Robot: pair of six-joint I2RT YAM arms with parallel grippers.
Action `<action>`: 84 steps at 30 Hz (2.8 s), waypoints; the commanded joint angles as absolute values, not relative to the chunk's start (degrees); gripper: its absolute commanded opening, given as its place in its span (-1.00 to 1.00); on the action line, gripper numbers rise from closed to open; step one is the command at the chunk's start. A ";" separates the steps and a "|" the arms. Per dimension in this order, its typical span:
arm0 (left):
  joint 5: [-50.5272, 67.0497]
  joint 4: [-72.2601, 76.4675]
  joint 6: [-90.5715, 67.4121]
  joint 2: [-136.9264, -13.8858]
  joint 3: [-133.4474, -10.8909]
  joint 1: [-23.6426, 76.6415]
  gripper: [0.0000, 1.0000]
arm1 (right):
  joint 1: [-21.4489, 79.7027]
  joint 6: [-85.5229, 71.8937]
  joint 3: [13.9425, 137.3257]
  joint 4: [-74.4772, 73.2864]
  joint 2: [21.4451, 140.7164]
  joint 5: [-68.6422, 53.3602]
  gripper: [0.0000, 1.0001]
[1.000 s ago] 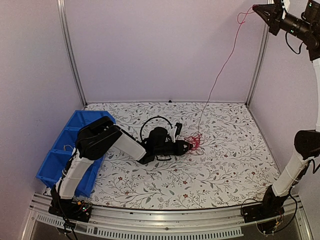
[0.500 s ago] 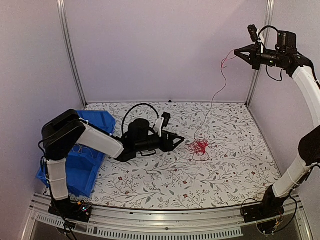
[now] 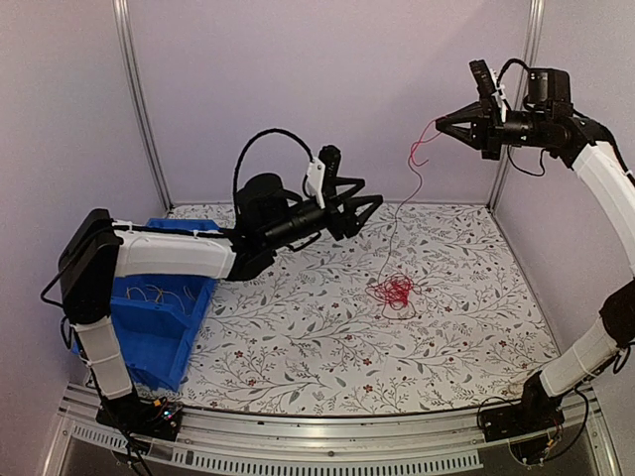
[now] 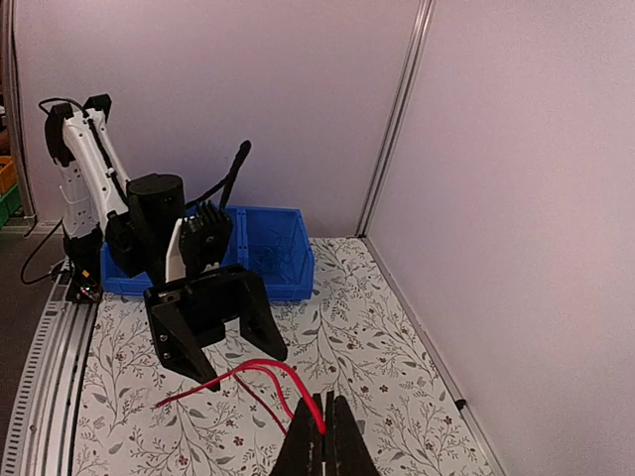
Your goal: Untangle the cables
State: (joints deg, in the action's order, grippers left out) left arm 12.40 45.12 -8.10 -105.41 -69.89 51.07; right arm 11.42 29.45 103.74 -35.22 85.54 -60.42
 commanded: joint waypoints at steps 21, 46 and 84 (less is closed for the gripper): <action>23.73 47.54 -12.24 -111.36 -84.37 53.07 -1.00 | 18.50 29.95 93.63 -32.15 84.14 -57.34 -0.67; 2.22 43.09 -10.00 -96.12 -78.73 52.12 -1.00 | 27.48 28.26 63.77 -12.91 102.06 -44.04 0.71; -34.00 6.61 22.44 -73.22 -114.41 50.85 -1.00 | 21.85 24.09 70.16 -19.36 115.70 -28.79 -0.33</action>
State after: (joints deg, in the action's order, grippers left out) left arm -28.29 6.76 17.04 -75.48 -112.36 51.46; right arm 23.05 24.75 68.20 -17.15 112.60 -34.39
